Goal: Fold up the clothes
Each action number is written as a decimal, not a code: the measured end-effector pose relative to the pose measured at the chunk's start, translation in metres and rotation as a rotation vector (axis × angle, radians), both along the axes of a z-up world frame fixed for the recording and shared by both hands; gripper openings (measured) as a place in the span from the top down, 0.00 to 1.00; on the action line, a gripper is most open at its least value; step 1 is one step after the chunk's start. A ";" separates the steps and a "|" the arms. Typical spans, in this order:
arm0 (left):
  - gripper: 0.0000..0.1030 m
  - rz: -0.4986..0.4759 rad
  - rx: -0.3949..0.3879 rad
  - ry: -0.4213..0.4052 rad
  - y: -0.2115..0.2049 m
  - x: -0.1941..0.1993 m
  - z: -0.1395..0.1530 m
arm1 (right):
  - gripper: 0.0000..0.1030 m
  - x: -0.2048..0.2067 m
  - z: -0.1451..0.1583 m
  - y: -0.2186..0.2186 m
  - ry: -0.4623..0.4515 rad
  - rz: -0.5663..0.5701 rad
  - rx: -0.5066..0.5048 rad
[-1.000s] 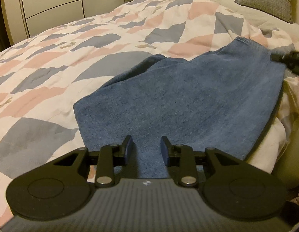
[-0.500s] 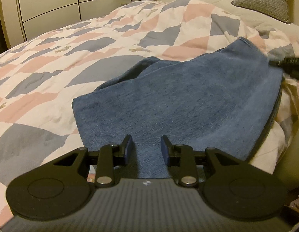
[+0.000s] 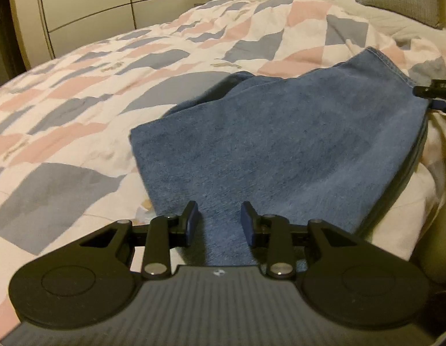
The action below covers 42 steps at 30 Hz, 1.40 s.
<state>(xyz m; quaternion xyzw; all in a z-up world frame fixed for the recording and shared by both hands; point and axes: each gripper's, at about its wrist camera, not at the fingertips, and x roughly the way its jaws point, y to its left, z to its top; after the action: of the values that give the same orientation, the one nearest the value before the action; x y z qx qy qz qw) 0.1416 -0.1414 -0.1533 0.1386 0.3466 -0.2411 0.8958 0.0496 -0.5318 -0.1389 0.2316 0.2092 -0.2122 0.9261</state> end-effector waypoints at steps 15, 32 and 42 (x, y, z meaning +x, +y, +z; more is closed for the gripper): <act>0.73 0.036 0.028 -0.006 -0.001 -0.055 0.015 | 0.57 0.001 -0.004 0.081 0.030 0.242 -0.036; 0.71 0.117 -0.022 0.093 0.034 -0.090 0.011 | 0.58 -0.071 -0.008 0.129 -0.020 0.296 0.155; 0.67 0.187 -0.145 0.197 0.066 -0.075 0.013 | 0.57 -0.077 0.002 0.193 0.033 0.476 -0.035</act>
<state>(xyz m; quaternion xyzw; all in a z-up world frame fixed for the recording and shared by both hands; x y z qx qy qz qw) 0.0663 -0.0757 -0.1402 0.0162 0.4260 -0.1937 0.8836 -0.0275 -0.3393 -0.1371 0.1560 0.2691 0.0046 0.9504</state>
